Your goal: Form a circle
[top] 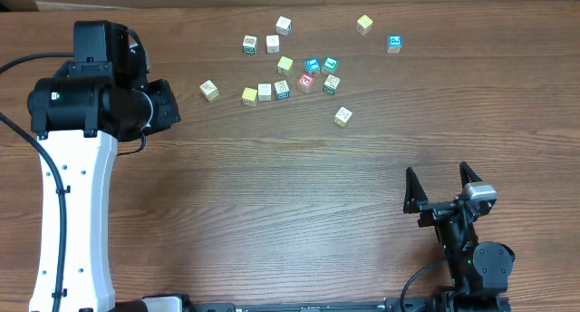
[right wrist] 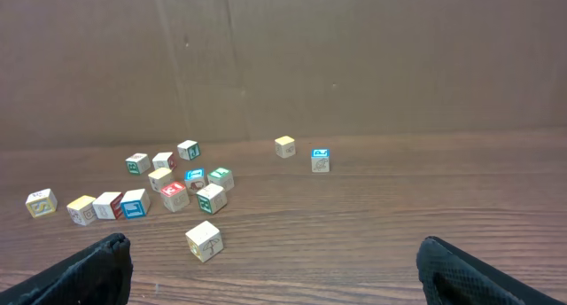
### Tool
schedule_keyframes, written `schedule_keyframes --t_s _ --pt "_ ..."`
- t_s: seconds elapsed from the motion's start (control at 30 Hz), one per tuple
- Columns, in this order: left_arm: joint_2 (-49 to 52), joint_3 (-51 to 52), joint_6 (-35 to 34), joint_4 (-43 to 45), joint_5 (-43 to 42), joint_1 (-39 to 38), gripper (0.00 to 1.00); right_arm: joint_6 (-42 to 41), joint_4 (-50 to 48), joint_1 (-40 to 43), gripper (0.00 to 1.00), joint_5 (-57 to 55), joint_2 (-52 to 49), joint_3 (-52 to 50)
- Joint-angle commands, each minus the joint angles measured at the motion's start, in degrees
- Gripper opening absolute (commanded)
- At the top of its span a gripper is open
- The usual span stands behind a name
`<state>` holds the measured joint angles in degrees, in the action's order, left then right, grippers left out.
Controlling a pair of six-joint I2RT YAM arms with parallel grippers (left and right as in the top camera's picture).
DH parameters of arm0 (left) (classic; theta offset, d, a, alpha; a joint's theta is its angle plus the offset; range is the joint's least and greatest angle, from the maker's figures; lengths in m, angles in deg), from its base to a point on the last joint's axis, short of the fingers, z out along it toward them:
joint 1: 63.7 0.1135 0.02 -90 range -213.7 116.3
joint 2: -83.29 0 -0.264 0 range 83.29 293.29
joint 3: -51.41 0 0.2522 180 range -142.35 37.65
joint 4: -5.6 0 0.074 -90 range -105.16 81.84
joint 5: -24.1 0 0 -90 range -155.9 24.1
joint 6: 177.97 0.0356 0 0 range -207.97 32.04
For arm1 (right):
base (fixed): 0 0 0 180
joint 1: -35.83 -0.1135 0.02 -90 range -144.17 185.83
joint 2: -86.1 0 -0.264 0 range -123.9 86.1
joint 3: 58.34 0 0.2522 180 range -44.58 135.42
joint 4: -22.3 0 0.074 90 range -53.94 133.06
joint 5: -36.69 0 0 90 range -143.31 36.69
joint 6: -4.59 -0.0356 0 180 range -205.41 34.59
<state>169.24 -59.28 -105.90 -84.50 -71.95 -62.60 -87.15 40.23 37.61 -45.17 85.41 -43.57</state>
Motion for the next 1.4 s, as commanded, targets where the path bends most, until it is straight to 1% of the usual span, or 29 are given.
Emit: schedule_keyframes --t_s 0.0,0.17,0.57,0.7,0.77,0.8,0.93,1.23,1.37 --pt "0.4 -1.5 -1.0 -0.1 -1.3 -1.2 0.04 -0.3 -0.2 -0.3 1.00 0.1 0.5 -0.5" --pt "0.4 -1.5 -1.0 -0.1 -1.3 -3.5 0.04 -0.3 -0.2 -0.3 1.00 0.1 0.5 -0.5" --pt "0.4 -1.5 -6.8 1.0 -1.3 -12.1 0.04 -0.3 -0.2 -0.3 1.00 0.1 0.5 -0.5" --pt "0.4 -1.5 -11.0 2.0 -1.5 -15.4 0.05 -0.4 -0.2 -0.3 1.00 0.1 0.5 -0.5" --pt "0.4 -1.5 -14.1 2.4 -1.5 -16.8 0.10 -0.4 -0.2 -0.3 1.00 0.1 0.5 -0.5" --pt "0.4 -1.5 -16.3 2.6 -1.5 -17.8 0.11 -0.4 -0.2 -0.3 1.00 0.1 0.5 -0.5" --pt "0.4 -1.5 -19.9 4.1 -1.5 -21.0 0.11 -0.3 -0.2 -0.3 1.00 0.1 0.5 -0.5" --pt "0.9 -1.5 -23.1 8.8 -1.5 -29.0 0.10 -0.4 -0.2 -0.3 1.00 0.1 0.5 -0.5" --pt "1.4 -1.5 -23.1 11.0 -1.5 -32.3 0.09 -0.3 -0.2 -0.3 1.00 0.1 0.5 -0.5"
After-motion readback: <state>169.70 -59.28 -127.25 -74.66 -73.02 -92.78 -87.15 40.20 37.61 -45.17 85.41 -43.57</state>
